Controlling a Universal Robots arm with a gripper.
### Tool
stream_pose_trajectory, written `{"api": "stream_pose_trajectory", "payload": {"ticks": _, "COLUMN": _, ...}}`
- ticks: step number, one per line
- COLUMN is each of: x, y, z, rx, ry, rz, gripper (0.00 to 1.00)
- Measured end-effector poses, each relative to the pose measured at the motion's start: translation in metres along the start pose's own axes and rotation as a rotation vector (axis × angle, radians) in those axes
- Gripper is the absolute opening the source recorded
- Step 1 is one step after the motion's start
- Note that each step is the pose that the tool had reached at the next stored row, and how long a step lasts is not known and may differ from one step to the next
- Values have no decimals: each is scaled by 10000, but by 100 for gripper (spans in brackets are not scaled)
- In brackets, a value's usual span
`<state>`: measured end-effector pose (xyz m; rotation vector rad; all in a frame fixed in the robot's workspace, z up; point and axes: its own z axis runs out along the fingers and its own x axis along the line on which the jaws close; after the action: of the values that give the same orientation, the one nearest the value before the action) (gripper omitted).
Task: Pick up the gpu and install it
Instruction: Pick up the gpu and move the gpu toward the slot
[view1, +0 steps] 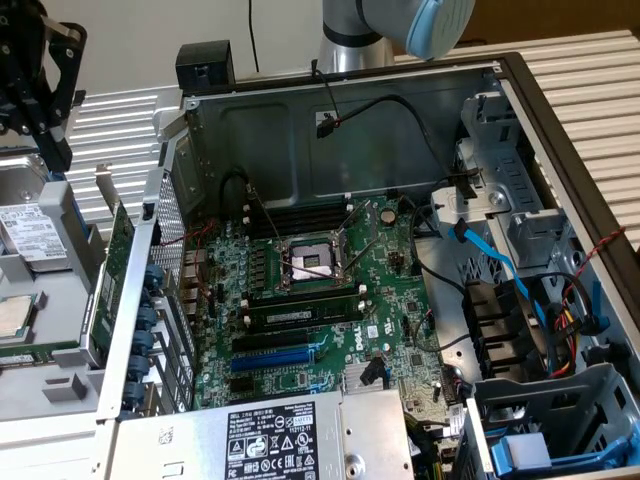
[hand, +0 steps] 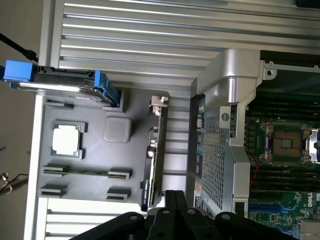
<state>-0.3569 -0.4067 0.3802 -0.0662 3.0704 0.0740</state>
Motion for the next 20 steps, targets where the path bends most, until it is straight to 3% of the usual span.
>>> {"api": "stream_pose_trajectory", "payload": {"ticks": 3, "x": 9, "y": 1, "z": -1, "rx": 2, "ry": -17, "rz": -1, "gripper": 12}}
{"api": "stream_pose_trajectory", "payload": {"ticks": 5, "x": 34, "y": 1, "z": -2, "rx": 3, "ry": -80, "rz": -12, "gripper": 12}}
{"api": "stream_pose_trajectory", "payload": {"ticks": 7, "x": 52, "y": 3, "z": -3, "rx": 3, "ry": -101, "rz": -17, "gripper": 12}}
{"api": "stream_pose_trajectory", "payload": {"ticks": 11, "x": 133, "y": 6, "z": -5, "rx": 10, "ry": -253, "rz": -28, "gripper": 12}}
{"api": "stream_pose_trajectory", "payload": {"ticks": 14, "x": 176, "y": 8, "z": -1, "rx": 13, "ry": -334, "rz": -32, "gripper": 12}}
{"api": "stream_pose_trajectory", "payload": {"ticks": 20, "x": 180, "y": 7, "z": -1, "rx": 13, "ry": -342, "rz": -34, "gripper": 12}}
